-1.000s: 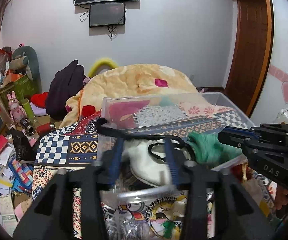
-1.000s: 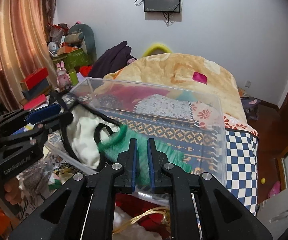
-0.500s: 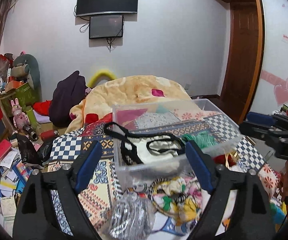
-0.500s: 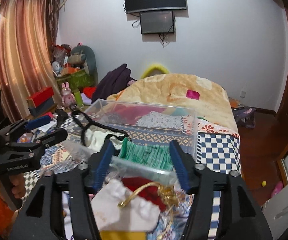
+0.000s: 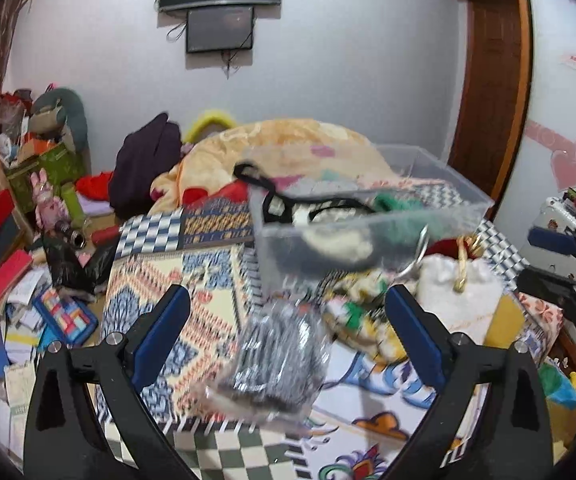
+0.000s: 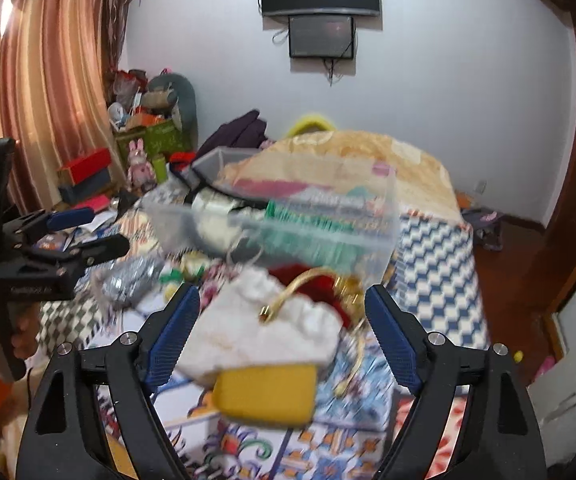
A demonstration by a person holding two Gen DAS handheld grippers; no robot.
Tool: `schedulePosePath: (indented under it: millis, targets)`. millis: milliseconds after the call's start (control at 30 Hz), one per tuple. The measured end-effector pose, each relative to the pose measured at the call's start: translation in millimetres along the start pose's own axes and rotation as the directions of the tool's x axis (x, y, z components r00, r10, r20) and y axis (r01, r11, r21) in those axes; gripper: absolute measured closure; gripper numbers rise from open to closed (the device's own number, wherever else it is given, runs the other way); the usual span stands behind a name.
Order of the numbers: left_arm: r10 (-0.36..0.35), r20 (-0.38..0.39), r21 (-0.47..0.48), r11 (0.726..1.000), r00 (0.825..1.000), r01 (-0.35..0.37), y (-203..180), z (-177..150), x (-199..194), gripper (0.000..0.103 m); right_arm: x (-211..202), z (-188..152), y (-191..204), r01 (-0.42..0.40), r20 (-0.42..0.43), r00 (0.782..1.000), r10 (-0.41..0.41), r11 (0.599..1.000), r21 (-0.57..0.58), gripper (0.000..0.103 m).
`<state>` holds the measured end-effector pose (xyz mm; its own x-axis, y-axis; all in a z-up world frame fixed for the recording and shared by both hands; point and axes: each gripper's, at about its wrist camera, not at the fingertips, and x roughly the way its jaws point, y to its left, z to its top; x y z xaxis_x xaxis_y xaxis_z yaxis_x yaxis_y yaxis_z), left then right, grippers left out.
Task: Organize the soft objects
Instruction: 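Grasp the grey knitwear bag with left tool while right tool grasps the yellow sponge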
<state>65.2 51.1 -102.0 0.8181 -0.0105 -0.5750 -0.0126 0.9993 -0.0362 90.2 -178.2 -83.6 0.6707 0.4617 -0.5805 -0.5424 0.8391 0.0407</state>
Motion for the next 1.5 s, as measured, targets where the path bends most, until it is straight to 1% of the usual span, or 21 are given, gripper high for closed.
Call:
schedulePosePath:
  millis: [133,367,433,467,500,533,600,633,700,733,800,833,867,900,967,1067,1233,1500]
  targets:
    - [0.018,-0.039,-0.016,1.000,0.999,-0.019,5,-14,8,0.004,8,-17,3,-0.014,-0.067,0.998,0.014,1.000,0.012,0.020]
    - [0.016,-0.073,-0.030,0.999,0.997,-0.018,10,-27,18,0.004,14,-42,4,-0.037,-0.131,0.991,0.039,0.999,0.025,0.022]
    - [0.012,-0.078,-0.034,0.999,0.997,-0.014,10,-29,20,0.006,15,-46,3,-0.047,-0.145,0.988,0.051,0.999,0.027,0.030]
    - [0.011,-0.081,-0.033,0.999,0.997,-0.013,10,-30,21,0.011,15,-47,3,-0.051,-0.151,0.987,0.055,0.998,0.026,0.037]
    - [0.009,-0.086,-0.031,0.999,0.996,-0.012,10,-30,23,0.016,16,-48,3,-0.055,-0.158,0.986,0.058,0.998,0.025,0.039]
    - [0.010,-0.091,-0.028,1.000,0.996,-0.013,10,-31,24,0.019,17,-50,4,-0.057,-0.157,0.986,0.060,0.998,0.024,0.039]
    - [0.011,-0.095,-0.021,1.000,0.995,-0.013,9,-33,24,0.026,15,-51,3,-0.063,-0.155,0.986,0.065,0.998,0.022,0.043]
    - [0.009,-0.094,-0.019,1.000,0.995,-0.011,9,-34,25,0.028,15,-51,2,-0.065,-0.153,0.986,0.068,0.998,0.024,0.043]
    - [0.003,-0.096,-0.016,1.000,0.995,-0.005,8,-35,25,0.036,13,-50,2,-0.069,-0.153,0.986,0.073,0.997,0.029,0.047]
    - [0.002,-0.097,-0.013,1.000,0.995,-0.003,8,-35,24,0.039,12,-50,1,-0.070,-0.151,0.986,0.074,0.997,0.033,0.047]
    - [0.001,-0.096,-0.008,1.000,0.995,-0.002,7,-35,23,0.050,9,-49,1,-0.070,-0.146,0.987,0.074,0.997,0.037,0.049]
    - [0.002,-0.094,-0.007,1.000,0.996,-0.003,7,-35,22,0.053,7,-48,0,-0.066,-0.139,0.988,0.071,0.997,0.038,0.049]
    - [0.002,-0.090,-0.008,1.000,0.996,-0.002,7,-35,21,0.059,4,-48,0,-0.063,-0.132,0.989,0.067,0.997,0.037,0.050]
    - [0.003,-0.087,-0.010,1.000,0.996,-0.004,7,-34,19,0.063,0,-47,-2,-0.058,-0.122,0.991,0.062,0.998,0.036,0.050]
    - [-0.006,-0.078,-0.016,1.000,0.997,0.005,8,-32,15,0.068,-7,-45,-3,-0.050,-0.102,0.993,0.053,0.998,0.038,0.050]
    - [-0.013,-0.063,-0.022,1.000,0.998,0.011,8,-26,9,0.069,-17,-38,-6,-0.033,-0.070,0.997,0.036,0.998,0.046,0.050]
    - [-0.013,-0.013,-0.012,1.000,1.000,0.013,4,-13,-6,0.069,-31,-22,-15,-0.006,-0.008,1.000,0.007,0.998,0.064,0.050]
    - [-0.022,0.103,0.005,1.000,0.994,0.022,-4,20,-34,0.070,-35,10,-20,0.022,0.074,0.997,-0.026,0.998,0.057,0.050]
